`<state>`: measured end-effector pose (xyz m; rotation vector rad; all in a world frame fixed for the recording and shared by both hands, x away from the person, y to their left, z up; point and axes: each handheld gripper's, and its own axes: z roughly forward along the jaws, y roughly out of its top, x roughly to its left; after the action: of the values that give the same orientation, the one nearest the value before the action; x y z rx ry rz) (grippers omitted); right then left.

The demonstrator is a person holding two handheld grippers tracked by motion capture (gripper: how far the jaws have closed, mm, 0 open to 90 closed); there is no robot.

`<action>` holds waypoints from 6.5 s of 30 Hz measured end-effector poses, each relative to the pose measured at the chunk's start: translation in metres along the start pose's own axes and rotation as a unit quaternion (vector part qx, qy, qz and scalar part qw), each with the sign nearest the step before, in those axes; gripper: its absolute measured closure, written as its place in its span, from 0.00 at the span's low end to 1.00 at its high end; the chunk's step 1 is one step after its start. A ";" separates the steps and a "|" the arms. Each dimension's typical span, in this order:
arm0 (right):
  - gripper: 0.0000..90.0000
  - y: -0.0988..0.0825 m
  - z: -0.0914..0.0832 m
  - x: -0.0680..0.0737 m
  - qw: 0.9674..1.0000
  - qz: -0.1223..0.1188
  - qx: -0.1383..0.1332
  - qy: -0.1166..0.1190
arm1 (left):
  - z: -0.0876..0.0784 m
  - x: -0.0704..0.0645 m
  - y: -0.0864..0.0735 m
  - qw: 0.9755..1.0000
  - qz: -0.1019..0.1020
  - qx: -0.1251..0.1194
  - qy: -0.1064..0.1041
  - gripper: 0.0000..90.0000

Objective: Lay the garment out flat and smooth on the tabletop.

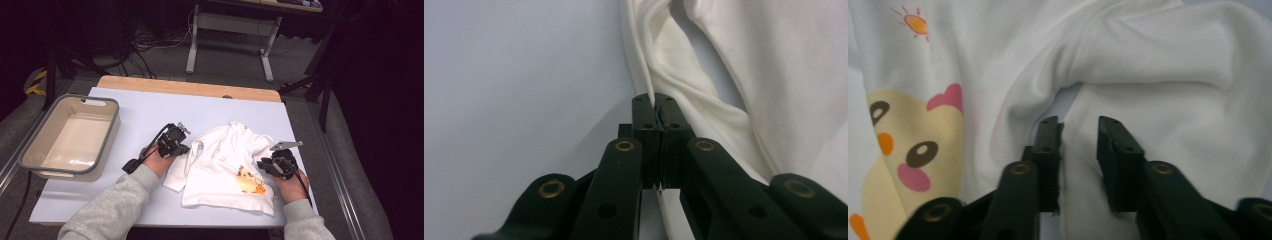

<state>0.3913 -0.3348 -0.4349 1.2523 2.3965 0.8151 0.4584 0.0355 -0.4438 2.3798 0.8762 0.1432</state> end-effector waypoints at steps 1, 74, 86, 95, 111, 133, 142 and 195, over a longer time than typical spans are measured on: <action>0.92 -0.001 -0.001 0.000 1.000 -0.003 0.004 -0.005 | -0.003 0.000 -0.001 1.000 -0.001 -0.002 0.003 0.99; 0.49 0.024 0.023 -0.069 0.995 0.073 0.005 -0.067 | 0.007 0.022 0.020 0.999 -0.015 -0.014 0.027 0.83; 0.97 0.031 0.025 -0.059 0.998 0.049 0.018 -0.036 | 0.006 0.029 0.022 0.999 -0.035 -0.018 0.031 0.99; 0.98 0.045 0.014 -0.062 0.997 0.033 -0.010 -0.063 | -0.009 0.042 0.026 0.996 -0.046 -0.046 0.060 0.99; 0.98 0.074 0.010 -0.091 0.990 0.042 -0.028 -0.130 | -0.003 0.061 0.044 0.990 -0.071 -0.082 0.089 0.98; 0.68 0.017 -0.014 -0.109 0.988 0.086 -0.004 -0.127 | -0.043 0.026 0.002 0.991 -0.037 -0.123 0.034 0.62; 0.70 -0.001 -0.016 -0.116 0.990 0.084 0.028 -0.110 | -0.058 0.013 -0.013 0.991 -0.020 -0.133 0.017 0.63; 0.66 -0.004 -0.030 -0.082 0.994 0.029 -0.034 -0.104 | -0.081 -0.007 -0.121 0.995 -0.066 -0.073 0.017 0.55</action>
<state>0.4194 -0.4149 -0.4124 1.3159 2.1601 0.7357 0.3620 0.1442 -0.4455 2.1832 1.0017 0.1877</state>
